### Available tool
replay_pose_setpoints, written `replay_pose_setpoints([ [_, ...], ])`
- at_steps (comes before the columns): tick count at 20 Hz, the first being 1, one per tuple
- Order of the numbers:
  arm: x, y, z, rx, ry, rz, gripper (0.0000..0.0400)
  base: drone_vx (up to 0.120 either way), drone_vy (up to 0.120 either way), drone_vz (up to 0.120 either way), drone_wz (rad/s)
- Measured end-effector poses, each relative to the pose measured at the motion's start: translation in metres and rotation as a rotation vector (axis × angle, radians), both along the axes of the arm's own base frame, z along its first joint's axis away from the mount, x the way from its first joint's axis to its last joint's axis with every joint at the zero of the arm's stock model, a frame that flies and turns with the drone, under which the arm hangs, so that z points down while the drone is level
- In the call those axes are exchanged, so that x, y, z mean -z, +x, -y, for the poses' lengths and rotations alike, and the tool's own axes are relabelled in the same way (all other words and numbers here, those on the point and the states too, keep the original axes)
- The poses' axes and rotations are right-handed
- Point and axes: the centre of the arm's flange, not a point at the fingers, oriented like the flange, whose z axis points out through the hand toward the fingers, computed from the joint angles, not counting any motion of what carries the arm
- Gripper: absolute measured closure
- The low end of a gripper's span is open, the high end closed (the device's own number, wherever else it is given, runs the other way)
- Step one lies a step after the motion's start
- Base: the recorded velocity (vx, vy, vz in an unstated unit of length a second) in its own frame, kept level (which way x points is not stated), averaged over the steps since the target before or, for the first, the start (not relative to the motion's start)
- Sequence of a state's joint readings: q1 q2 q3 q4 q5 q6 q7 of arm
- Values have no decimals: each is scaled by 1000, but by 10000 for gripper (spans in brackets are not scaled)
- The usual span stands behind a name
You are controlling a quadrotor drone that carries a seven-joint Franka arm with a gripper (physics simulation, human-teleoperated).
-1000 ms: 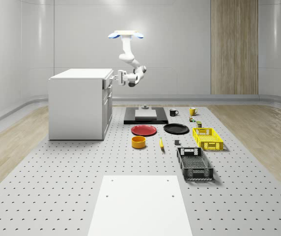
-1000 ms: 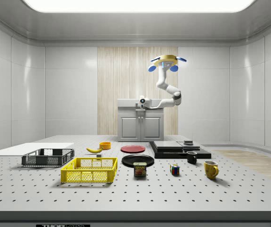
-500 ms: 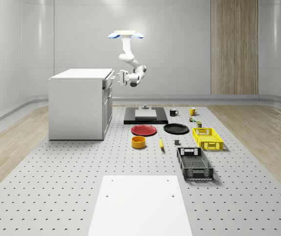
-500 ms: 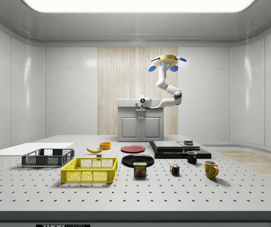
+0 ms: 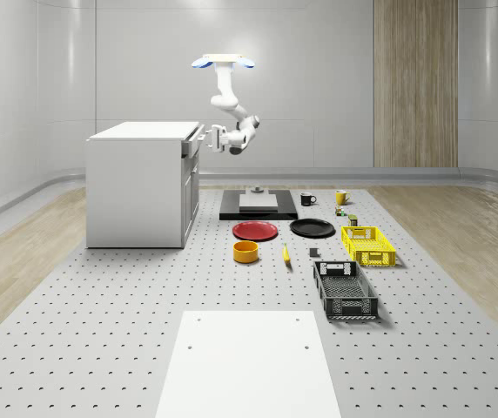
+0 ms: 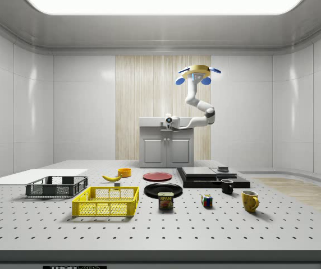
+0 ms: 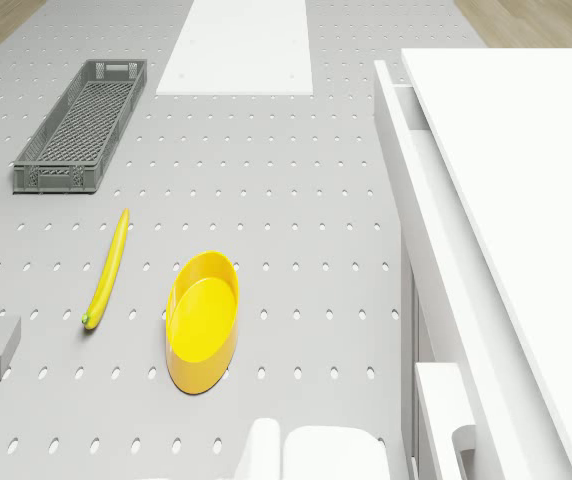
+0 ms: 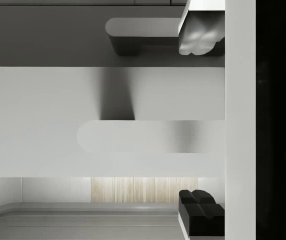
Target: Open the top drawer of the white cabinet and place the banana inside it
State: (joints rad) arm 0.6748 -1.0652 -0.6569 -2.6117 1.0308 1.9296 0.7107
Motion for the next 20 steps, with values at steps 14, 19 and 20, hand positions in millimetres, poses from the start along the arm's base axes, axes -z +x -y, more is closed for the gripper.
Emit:
replay_pose_setpoints([
  [14,2,1,-17,0,0,22,200,0,0,0,0],
  [19,-1,-1,-15,-3,-19,8,186,0,0,0,0],
  [20,2,1,-13,-2,-12,22,210,0,0,0,0],
])
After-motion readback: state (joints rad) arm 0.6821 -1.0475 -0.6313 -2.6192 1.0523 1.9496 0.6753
